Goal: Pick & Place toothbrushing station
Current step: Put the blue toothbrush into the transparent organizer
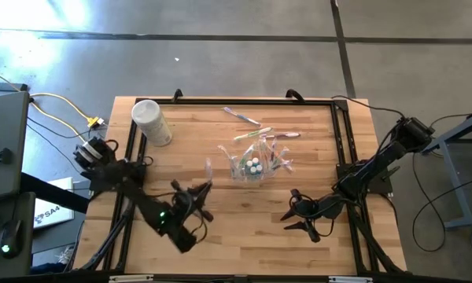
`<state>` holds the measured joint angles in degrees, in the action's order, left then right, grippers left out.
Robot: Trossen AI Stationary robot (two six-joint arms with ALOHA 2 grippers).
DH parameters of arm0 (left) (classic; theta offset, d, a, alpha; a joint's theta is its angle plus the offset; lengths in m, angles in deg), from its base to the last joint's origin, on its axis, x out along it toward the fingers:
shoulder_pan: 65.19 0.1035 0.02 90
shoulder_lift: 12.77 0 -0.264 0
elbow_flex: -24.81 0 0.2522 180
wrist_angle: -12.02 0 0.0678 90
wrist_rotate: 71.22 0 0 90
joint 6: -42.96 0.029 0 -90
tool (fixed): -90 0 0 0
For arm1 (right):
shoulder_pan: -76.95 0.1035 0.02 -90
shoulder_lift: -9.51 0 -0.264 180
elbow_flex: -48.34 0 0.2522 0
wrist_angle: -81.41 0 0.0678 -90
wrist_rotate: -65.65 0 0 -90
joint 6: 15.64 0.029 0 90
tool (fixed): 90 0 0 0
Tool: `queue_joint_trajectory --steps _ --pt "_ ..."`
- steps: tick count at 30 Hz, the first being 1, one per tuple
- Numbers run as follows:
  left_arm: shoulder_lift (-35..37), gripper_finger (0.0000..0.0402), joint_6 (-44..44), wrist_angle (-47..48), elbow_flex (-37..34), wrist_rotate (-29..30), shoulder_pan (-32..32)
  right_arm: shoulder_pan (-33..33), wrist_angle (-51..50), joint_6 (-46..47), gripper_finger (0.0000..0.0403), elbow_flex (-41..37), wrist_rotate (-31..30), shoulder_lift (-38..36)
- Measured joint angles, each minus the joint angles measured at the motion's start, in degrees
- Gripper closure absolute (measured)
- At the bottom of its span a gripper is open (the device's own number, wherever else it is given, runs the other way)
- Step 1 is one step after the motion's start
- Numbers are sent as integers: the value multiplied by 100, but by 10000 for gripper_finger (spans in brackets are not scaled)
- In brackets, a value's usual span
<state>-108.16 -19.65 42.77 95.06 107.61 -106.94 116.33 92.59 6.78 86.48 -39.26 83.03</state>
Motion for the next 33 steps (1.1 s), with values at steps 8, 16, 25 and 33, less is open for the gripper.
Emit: queue_joint_trajectory --steps 8,16,25,33 --pt "-223 394 234 -1403 -466 -595 709 -15 15 -354 266 0 -2 0" --pt "-423 394 4225 -4997 -463 -2127 1099 -15 12 -448 266 0 2 0" --pt "-431 394 5609 -6150 -459 -3236 1611 -15 6 -418 266 0 8 0" --pt "-893 394 5338 -6256 -455 -3383 2147 -11 -41 -347 266 0 13 0"
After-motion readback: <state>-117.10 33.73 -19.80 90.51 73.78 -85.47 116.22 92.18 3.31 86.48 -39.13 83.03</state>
